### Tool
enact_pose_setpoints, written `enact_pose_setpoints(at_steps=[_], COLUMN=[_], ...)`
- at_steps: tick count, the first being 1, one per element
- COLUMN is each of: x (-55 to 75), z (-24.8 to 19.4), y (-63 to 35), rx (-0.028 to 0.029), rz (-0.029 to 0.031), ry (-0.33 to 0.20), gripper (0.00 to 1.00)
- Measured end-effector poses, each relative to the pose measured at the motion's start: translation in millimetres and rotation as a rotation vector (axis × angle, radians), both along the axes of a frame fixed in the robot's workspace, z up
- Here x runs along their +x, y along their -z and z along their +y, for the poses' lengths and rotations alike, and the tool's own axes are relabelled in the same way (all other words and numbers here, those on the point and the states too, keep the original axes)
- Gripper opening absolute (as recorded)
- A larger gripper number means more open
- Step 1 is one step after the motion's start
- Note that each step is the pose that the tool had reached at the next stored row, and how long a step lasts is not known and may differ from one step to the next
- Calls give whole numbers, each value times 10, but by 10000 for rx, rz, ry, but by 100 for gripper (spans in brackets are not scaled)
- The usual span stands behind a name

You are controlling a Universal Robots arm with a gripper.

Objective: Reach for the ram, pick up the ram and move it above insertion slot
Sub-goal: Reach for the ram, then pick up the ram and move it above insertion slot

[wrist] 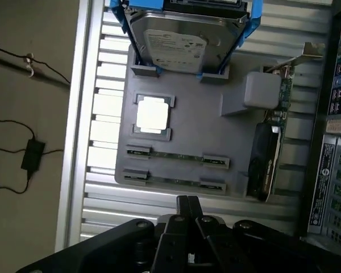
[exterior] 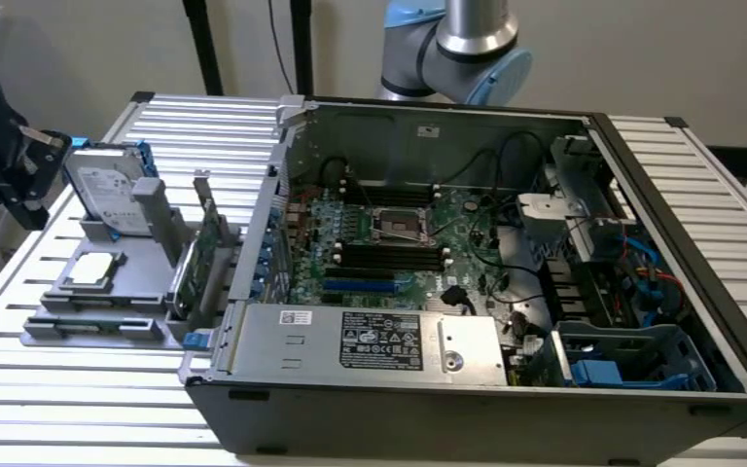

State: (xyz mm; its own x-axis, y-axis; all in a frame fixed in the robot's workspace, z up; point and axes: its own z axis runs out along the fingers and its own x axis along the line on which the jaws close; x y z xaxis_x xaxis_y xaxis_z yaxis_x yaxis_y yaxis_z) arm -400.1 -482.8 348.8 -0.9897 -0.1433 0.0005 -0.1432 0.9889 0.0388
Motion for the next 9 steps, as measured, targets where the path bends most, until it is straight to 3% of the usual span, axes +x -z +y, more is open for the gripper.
enact_pose_setpoints(at_steps=[9], x=[0], z=[0], y=[-46], rx=[1], rz=[-2], ry=[-1629], gripper=[11])
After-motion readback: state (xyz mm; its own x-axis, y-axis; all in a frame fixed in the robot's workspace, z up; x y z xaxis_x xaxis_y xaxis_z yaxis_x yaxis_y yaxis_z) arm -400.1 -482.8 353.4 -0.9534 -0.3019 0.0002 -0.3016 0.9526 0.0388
